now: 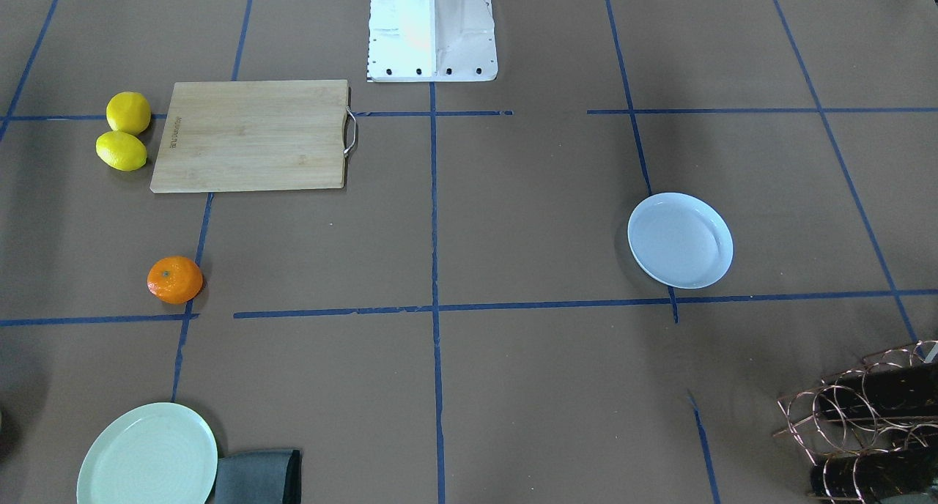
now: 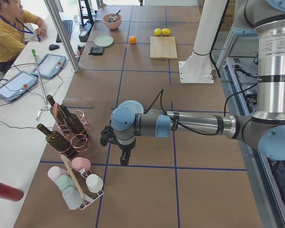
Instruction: Pick orange to plate
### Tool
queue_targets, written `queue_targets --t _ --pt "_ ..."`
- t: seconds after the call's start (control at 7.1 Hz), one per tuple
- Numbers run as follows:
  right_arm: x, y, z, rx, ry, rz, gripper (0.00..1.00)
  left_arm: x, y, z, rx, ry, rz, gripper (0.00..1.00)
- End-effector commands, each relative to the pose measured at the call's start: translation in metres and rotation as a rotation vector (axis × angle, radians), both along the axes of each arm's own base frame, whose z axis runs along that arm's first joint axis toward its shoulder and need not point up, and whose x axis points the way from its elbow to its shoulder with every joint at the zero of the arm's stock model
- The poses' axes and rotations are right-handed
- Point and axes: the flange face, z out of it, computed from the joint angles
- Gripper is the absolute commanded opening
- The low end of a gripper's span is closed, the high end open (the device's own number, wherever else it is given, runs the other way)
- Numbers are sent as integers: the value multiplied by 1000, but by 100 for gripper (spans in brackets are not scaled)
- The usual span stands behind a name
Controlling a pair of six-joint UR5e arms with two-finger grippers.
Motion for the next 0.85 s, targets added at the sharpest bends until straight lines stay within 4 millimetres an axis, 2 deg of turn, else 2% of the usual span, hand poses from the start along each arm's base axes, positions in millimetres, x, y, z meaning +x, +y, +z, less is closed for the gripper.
queue_targets --t 0.0,0.14,0.28,0.42,0.56,0.7 --pt "0 0 2 -6 -5 1 100 1 -1 2 -1 3 5 100" --pt "-1 1 1 -4 -8 0 100 1 -1 -5 13 1 9 100" --pt "-1 2 0 -5 -16 0 100 1 -1 -2 4 -2 7 100" --pt "-1 3 -1 -7 -26 2 100 3 -3 -8 12 1 7 100" --pt "-2 4 2 -11 -35 0 100 5 -3 -25 64 16 18 100" --pt "-3 -2 -8 7 -37 -1 100 10 1 -33 86 118 24 100"
